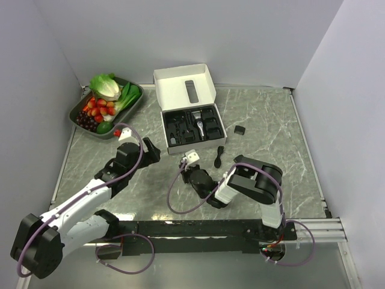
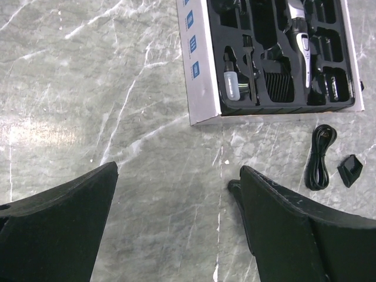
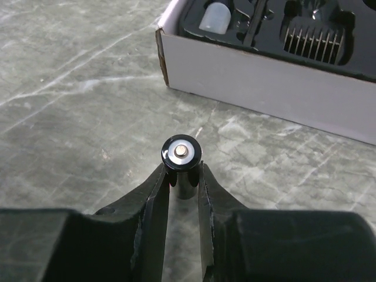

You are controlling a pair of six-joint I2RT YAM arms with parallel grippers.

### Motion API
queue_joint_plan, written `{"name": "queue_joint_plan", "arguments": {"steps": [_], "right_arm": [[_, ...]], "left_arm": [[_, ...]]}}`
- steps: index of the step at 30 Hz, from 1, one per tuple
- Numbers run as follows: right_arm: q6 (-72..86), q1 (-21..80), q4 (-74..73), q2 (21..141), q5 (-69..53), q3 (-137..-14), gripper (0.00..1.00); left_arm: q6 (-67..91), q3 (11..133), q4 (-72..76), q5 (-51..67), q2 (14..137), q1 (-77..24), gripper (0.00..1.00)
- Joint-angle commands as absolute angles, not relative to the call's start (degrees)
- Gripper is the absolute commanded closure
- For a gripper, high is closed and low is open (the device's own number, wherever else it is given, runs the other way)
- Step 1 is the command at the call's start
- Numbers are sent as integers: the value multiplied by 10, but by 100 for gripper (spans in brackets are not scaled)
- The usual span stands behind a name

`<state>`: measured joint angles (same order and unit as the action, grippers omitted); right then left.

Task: Sort the hair-cutting tools

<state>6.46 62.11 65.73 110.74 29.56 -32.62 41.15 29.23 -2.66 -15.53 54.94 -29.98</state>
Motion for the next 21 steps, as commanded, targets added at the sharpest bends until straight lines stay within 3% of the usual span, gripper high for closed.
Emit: {"name": "queue_joint_plan", "arguments": {"steps": [1,3,9,13,21], "right_arm": [[44,624,684,1087,310,-318,93],[35,624,625,1050,315,-323,100],[42,606,311,919,326,-438,100],[54,547,112,858,268,-527,100],[62,425,-97,895,166,-742,100]], "left_arm": [[401,288,-4,-166,554,-302,10],[399,287,-4,-167,551,-302,10],[396,287,-6,-161,548,-304,10],[393,285,-4,-158,554,-305,10],[395,282,-4,-148,572,-306,10]]}}
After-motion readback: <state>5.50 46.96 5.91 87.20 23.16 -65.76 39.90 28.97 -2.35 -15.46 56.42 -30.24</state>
